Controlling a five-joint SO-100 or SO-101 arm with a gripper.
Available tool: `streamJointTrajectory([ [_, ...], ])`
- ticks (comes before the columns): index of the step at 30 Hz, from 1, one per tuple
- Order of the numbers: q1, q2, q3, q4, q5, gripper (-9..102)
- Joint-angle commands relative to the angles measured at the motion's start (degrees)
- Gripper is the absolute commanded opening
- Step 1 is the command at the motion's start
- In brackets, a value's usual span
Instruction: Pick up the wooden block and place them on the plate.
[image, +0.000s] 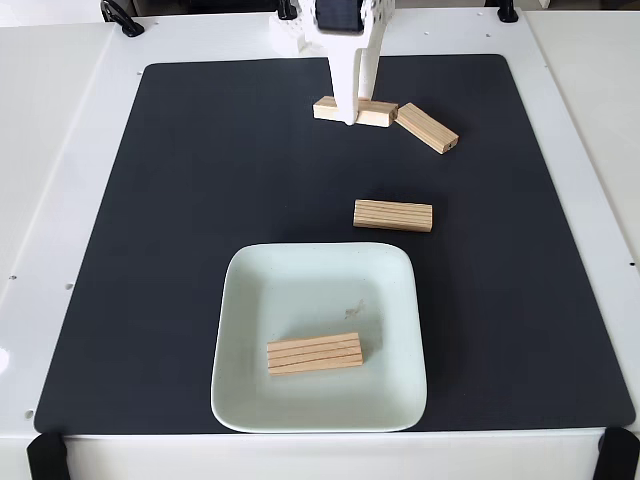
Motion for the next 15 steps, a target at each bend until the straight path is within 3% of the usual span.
streamJointTrajectory([
  [1, 0.4, 0.7, -8.9, -1.1, -5.4, 2],
  [15, 7.1, -35.8, -47.4, -7.7, -26.2, 2],
])
